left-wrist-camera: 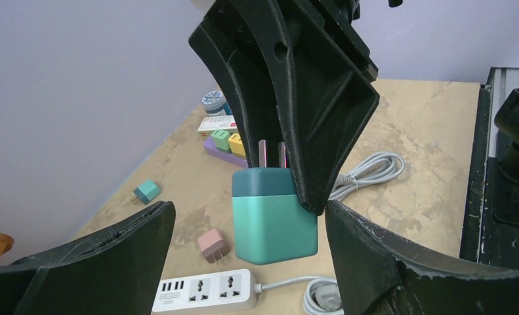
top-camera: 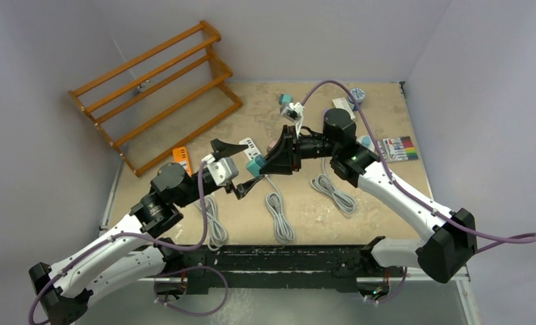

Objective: Insert the plug

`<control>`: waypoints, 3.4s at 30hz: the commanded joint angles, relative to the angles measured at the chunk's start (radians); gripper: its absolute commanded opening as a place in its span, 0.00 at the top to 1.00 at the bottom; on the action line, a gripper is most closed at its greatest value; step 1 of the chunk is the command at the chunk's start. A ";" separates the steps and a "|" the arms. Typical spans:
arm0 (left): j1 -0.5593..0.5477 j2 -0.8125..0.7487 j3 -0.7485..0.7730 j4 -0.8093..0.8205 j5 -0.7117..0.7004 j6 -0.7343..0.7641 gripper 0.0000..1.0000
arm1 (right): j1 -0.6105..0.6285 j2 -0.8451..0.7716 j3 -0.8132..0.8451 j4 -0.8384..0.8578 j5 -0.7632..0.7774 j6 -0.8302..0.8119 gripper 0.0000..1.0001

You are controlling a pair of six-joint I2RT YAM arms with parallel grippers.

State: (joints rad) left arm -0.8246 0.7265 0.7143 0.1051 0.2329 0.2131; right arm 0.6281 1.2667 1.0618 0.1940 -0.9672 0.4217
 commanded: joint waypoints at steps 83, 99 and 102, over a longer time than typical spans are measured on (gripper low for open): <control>-0.031 0.076 0.083 0.267 0.107 -0.677 1.00 | 0.000 -0.331 -0.117 0.212 0.094 0.007 0.38; -0.032 0.142 -0.108 0.843 0.034 -0.920 1.00 | 0.000 -0.354 -0.382 0.923 0.410 0.421 0.42; -0.031 0.144 -0.116 0.854 0.032 -0.920 1.00 | 0.000 -0.335 -0.370 0.953 0.429 0.437 0.41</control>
State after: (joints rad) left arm -0.8532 0.8753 0.6022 0.8097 0.2874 -0.6785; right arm 0.6281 0.9199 0.6758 0.9390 -0.6094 0.7837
